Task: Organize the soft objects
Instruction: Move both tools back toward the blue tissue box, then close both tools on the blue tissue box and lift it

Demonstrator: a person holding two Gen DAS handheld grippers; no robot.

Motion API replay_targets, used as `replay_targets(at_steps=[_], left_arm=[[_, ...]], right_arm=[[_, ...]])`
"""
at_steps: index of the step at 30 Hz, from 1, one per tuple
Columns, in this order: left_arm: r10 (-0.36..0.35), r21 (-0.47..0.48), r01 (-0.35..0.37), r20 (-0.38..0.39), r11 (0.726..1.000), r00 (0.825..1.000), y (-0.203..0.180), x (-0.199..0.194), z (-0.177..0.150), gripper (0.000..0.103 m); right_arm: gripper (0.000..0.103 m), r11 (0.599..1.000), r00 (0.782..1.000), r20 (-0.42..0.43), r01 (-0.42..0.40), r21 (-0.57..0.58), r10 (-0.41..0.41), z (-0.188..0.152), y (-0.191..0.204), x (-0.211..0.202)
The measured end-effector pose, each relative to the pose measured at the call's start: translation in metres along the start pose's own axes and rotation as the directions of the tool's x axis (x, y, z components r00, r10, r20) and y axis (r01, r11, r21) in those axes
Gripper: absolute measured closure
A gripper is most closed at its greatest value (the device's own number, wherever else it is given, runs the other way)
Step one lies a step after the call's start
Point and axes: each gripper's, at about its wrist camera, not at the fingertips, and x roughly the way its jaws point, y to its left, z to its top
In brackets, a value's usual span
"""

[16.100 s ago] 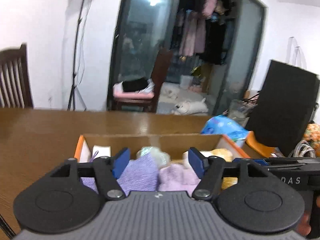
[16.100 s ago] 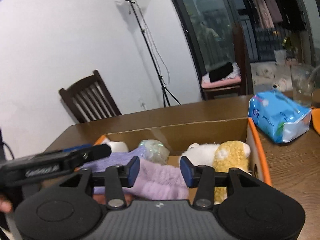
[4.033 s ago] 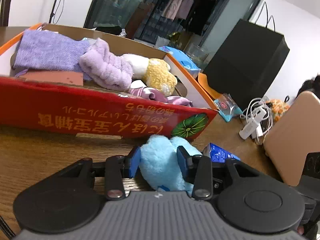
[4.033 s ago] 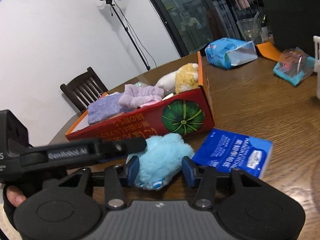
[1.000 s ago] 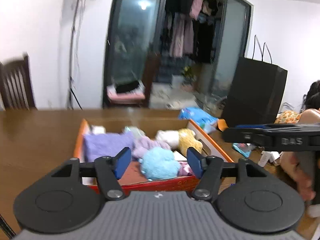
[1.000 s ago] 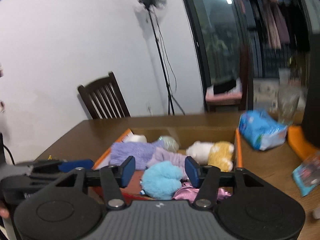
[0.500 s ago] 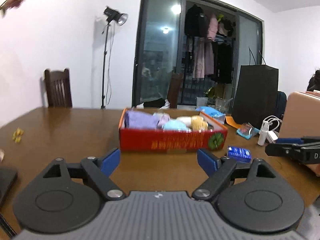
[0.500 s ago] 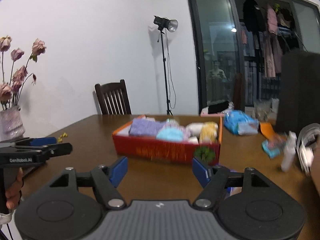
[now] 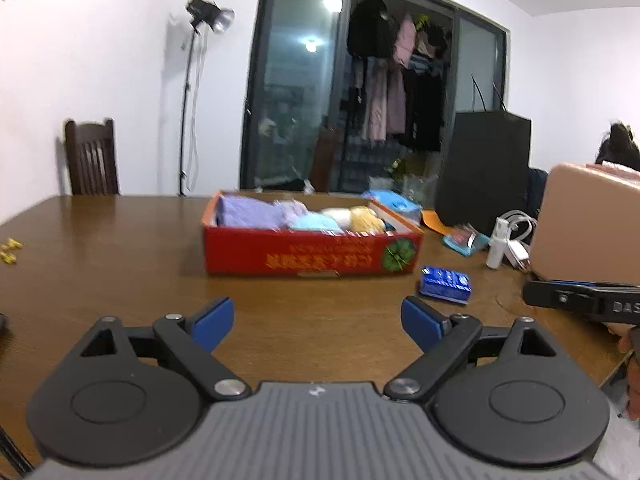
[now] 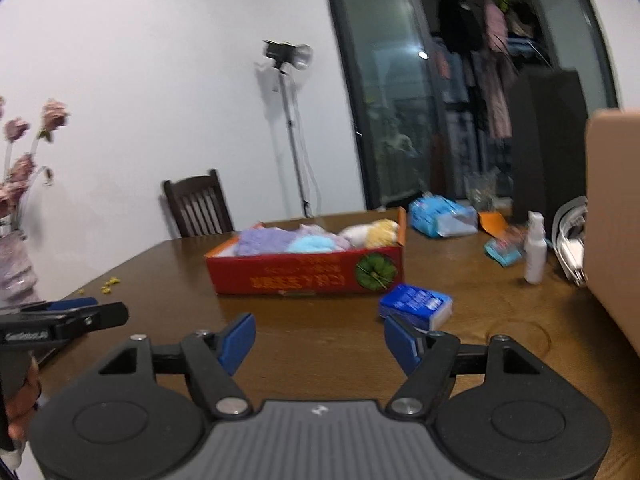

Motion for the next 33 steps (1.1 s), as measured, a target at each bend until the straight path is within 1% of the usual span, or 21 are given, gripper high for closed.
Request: replay_targets(at_steps=[3, 5, 6, 7, 9, 11, 12, 13, 14, 15, 17, 19, 20, 21, 22, 23, 25, 28, 31, 33], left_arm=[[-0.039, 0.004, 0.039, -0.044, 0.999, 0.998, -0.008, 0.026, 0.001, 0.011], [-0.067, 0.015, 0.068, -0.065, 0.998, 0.996, -0.016, 0.047, 0.005, 0.012], [-0.091, 0.018, 0.093, -0.077, 0.996, 0.993, -0.021, 0.061, 0.008, 0.013], [-0.115, 0.018, 0.117, -0.091, 0.993, 0.989, -0.025, 0.074, 0.011, 0.017], [-0.165, 0.015, 0.168, -0.126, 0.986, 0.978, -0.038, 0.108, 0.020, 0.023], [-0.207, 0.009, 0.211, -0.161, 0.977, 0.965, -0.052, 0.142, 0.029, 0.024], [-0.223, 0.001, 0.227, -0.176, 0.974, 0.959, -0.058, 0.157, 0.032, 0.025], [-0.243, -0.008, 0.246, -0.197, 0.969, 0.950, -0.064, 0.176, 0.034, 0.028], [-0.253, -0.022, 0.255, -0.222, 0.967, 0.942, -0.070, 0.196, 0.038, 0.034], [-0.262, -0.031, 0.263, -0.243, 0.964, 0.934, -0.075, 0.212, 0.039, 0.037], [-0.289, -0.059, 0.284, -0.280, 0.957, 0.916, -0.082, 0.243, 0.041, 0.045], [-0.321, -0.092, 0.308, -0.301, 0.947, 0.898, -0.087, 0.264, 0.042, 0.045], [-0.344, -0.119, 0.323, -0.307, 0.939, 0.887, -0.087, 0.273, 0.042, 0.047], [-0.367, -0.143, 0.338, -0.317, 0.930, 0.875, -0.088, 0.280, 0.042, 0.050], [-0.392, -0.167, 0.355, -0.330, 0.920, 0.859, -0.087, 0.286, 0.040, 0.059], [-0.408, -0.184, 0.366, -0.340, 0.912, 0.847, -0.085, 0.290, 0.037, 0.066], [-0.416, -0.181, 0.375, -0.354, 0.909, 0.837, -0.085, 0.293, 0.032, 0.070], [-0.423, -0.189, 0.379, -0.357, 0.906, 0.833, -0.085, 0.293, 0.031, 0.071], [-0.414, -0.190, 0.369, -0.357, 0.910, 0.838, -0.085, 0.291, 0.031, 0.073], [-0.394, -0.194, 0.345, -0.369, 0.918, 0.842, -0.084, 0.285, 0.033, 0.074]], right_arm=[[0.034, 0.999, 1.000, -0.021, 0.017, 0.042, -0.017, -0.004, -0.017, 0.016], [0.041, 0.998, 0.999, -0.035, 0.038, 0.052, -0.036, -0.005, -0.028, 0.029], [0.041, 0.997, 0.998, -0.040, 0.048, 0.066, -0.046, -0.005, -0.035, 0.037], [0.043, 0.994, 0.997, -0.048, 0.058, 0.088, -0.054, -0.004, -0.044, 0.047], [0.048, 0.989, 0.996, -0.071, 0.068, 0.135, -0.058, -0.002, -0.061, 0.065], [0.055, 0.981, 0.995, -0.088, 0.069, 0.179, -0.054, 0.002, -0.077, 0.084], [0.056, 0.978, 0.994, -0.101, 0.067, 0.199, -0.047, 0.005, -0.085, 0.096], [0.057, 0.974, 0.993, -0.112, 0.064, 0.218, -0.041, 0.006, -0.091, 0.105], [0.060, 0.969, 0.992, -0.123, 0.067, 0.237, -0.039, 0.008, -0.098, 0.116], [0.061, 0.965, 0.990, -0.137, 0.073, 0.254, -0.038, 0.009, -0.105, 0.127], [0.064, 0.959, 0.988, -0.149, 0.081, 0.271, -0.042, 0.012, -0.115, 0.143], [0.065, 0.954, 0.987, -0.157, 0.081, 0.288, -0.037, 0.014, -0.124, 0.156], [0.068, 0.950, 0.987, -0.159, 0.078, 0.302, -0.031, 0.016, -0.128, 0.163], [0.070, 0.948, 0.986, -0.163, 0.075, 0.310, -0.025, 0.016, -0.131, 0.168], [0.073, 0.947, 0.986, -0.167, 0.073, 0.314, -0.020, 0.016, -0.133, 0.173], [0.075, 0.945, 0.986, -0.167, 0.066, 0.319, -0.012, 0.015, -0.136, 0.176], [0.075, 0.944, 0.987, -0.163, 0.044, 0.326, 0.010, 0.013, -0.138, 0.180], [0.075, 0.950, 0.987, -0.163, 0.038, 0.310, 0.014, 0.012, -0.136, 0.182], [0.075, 0.956, 0.987, -0.163, 0.036, 0.290, 0.012, 0.013, -0.133, 0.183], [0.075, 0.956, 0.987, -0.162, 0.026, 0.291, 0.023, 0.012, -0.134, 0.181]])
